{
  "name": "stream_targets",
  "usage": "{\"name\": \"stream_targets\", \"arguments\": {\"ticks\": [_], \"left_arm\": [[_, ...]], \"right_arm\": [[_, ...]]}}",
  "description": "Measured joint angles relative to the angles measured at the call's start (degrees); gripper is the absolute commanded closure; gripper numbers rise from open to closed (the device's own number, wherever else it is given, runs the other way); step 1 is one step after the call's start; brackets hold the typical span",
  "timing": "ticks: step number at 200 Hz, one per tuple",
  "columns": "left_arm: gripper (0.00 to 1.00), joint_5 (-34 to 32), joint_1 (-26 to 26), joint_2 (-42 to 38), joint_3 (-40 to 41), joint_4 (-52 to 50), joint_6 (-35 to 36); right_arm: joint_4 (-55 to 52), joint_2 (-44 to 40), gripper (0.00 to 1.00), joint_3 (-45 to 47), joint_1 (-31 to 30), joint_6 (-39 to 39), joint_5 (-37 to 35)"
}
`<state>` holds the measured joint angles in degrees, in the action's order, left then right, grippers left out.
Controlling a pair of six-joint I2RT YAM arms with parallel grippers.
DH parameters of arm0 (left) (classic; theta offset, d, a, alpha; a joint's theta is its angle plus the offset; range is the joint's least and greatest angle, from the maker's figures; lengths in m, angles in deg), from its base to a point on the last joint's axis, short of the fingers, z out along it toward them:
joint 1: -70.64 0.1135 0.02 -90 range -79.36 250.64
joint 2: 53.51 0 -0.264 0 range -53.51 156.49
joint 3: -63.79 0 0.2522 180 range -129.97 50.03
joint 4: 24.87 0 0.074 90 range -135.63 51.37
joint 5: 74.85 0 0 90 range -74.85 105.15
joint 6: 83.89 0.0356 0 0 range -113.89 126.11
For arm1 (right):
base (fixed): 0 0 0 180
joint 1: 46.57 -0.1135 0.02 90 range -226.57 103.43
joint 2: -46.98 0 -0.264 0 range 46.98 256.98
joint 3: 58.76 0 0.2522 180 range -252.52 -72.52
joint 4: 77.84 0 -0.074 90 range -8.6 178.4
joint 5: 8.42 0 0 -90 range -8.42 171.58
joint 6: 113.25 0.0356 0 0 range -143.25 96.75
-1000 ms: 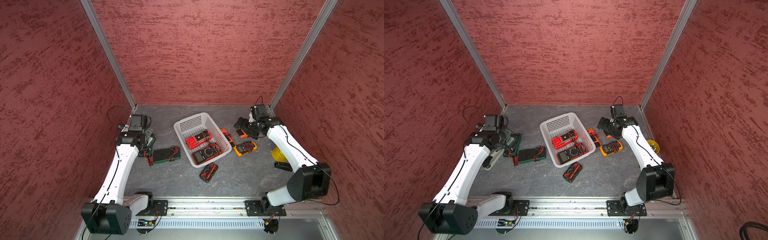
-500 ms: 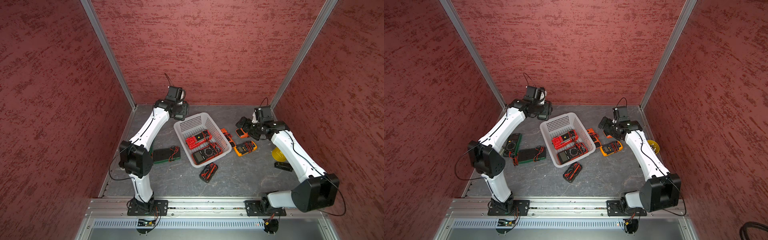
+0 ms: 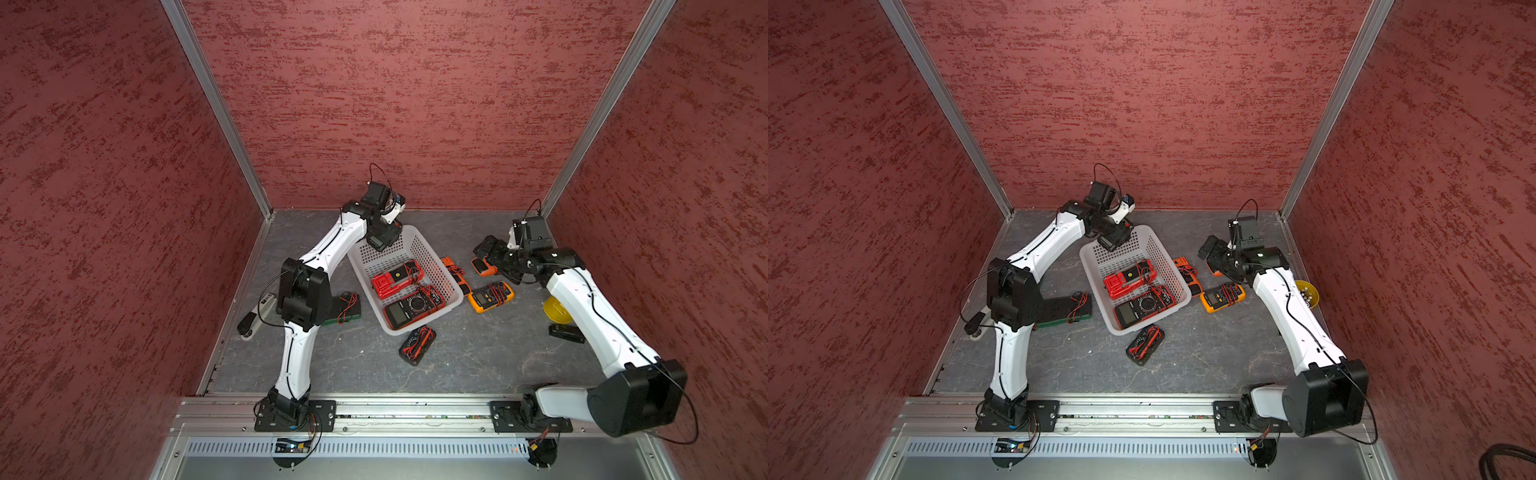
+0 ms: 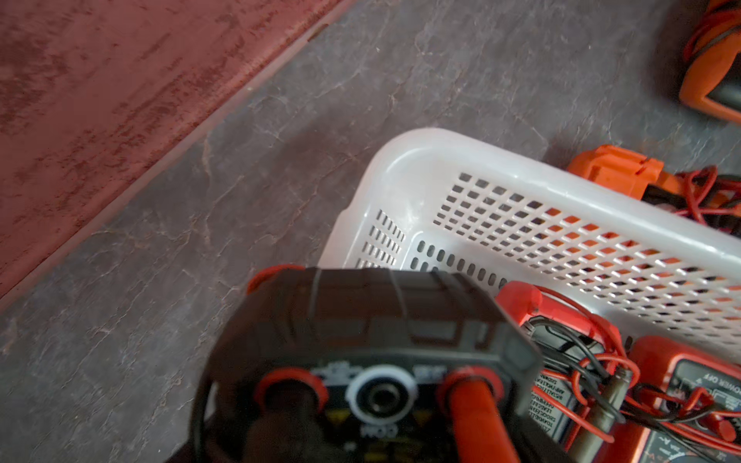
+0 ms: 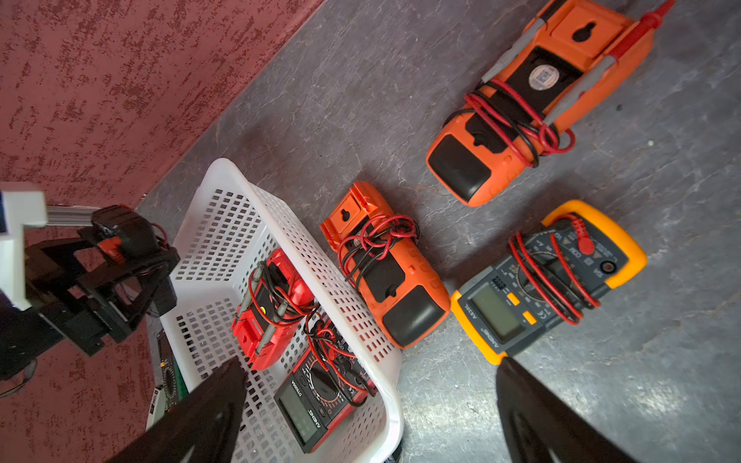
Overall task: Put the multimeter into the basket
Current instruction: Place the multimeter in the basket.
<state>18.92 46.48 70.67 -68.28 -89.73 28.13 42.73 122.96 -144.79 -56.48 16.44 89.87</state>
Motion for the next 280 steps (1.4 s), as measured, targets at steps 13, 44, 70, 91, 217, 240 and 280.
{"name": "stream_targets", "arguments": {"ticks": [13,44,70,91,217,240,280], "left_arm": [[0.84,0.46,-0.37,0.94,-0.07,-0.83,1.31],[0.84,0.7,-0.92,2.78,-0.11,-2.27,2.95],[0.84,0.13,-0.98,3.28,-0.11,-2.73,3.34],[0.84,-0.72,-0.98,3.74,-0.11,-3.26,3.87],[0.39,-4.66,-1.68,8.07,1.46,-5.22,9.38],[0.12,-5.16,-1.9,8.57,1.84,-4.57,9.79],[0.0,-4.94,-2.34,8.63,1.95,-4.48,9.9]], "right_arm": [[0.04,-0.02,0.01,0.02,0.0,0.04,0.0],[0.04,-0.04,0.01,0.04,0.0,0.42,0.0],[0.04,-0.15,0.01,0.46,0.0,0.44,0.0],[0.02,-0.26,0.01,0.5,0.0,0.46,0.0],[0.04,0.52,0.01,0.44,0.0,0.46,0.31],[0.07,0.83,0.01,0.44,0.0,0.48,0.44],[0.48,1.11,0.01,0.44,0.0,0.59,0.5]]}}
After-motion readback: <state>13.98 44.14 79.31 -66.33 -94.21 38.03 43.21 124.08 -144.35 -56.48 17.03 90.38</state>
